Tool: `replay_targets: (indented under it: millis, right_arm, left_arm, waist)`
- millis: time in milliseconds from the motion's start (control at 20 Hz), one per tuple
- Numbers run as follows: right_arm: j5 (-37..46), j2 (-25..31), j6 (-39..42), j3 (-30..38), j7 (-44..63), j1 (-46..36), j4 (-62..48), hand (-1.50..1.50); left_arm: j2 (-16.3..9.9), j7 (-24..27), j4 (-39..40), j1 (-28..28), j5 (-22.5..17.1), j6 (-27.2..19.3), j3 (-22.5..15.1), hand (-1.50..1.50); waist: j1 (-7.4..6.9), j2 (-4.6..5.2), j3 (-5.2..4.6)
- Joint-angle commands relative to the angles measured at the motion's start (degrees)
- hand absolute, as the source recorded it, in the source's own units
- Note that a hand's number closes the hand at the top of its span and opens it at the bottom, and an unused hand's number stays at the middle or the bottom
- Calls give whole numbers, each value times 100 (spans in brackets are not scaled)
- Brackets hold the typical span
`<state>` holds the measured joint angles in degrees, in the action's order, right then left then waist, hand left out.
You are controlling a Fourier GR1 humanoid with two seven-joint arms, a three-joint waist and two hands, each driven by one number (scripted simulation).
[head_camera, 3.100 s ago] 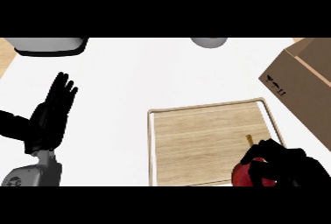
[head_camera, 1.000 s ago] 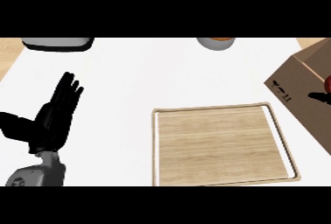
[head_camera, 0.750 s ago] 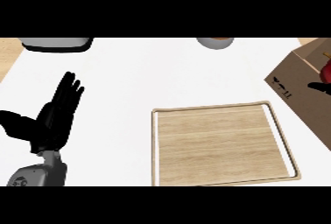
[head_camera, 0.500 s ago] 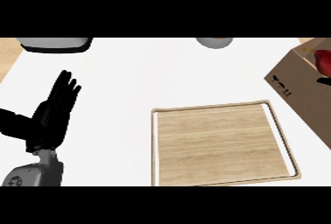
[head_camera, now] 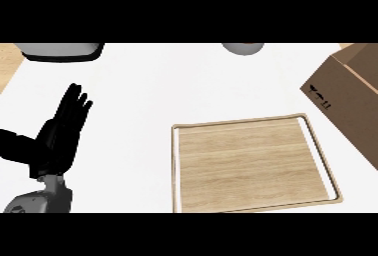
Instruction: Pick the pear from the tray and place it in the cardboard box
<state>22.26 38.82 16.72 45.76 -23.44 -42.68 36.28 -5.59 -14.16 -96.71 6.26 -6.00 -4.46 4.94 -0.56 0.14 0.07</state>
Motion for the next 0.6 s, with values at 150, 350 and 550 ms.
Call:
replay_targets:
  millis: [150,350,550]
  right_arm:
    - [-642,828,299,551,-534,124,-1068,-150]
    - [-888,1253,650,668,-786,314,-1446,-150]
    - [-944,1530,877,705,-1261,642,-1934,-150]
  left_arm:
    - [-35,158,105,43,47,51,20,0]
    - [-128,369,451,59,-84,226,181,0]
    - [27,-42,-238,-57,11,-17,-28,0]
  waist:
    - [-43,33,5]
    - [-32,33,4]
    - [-98,41,16]
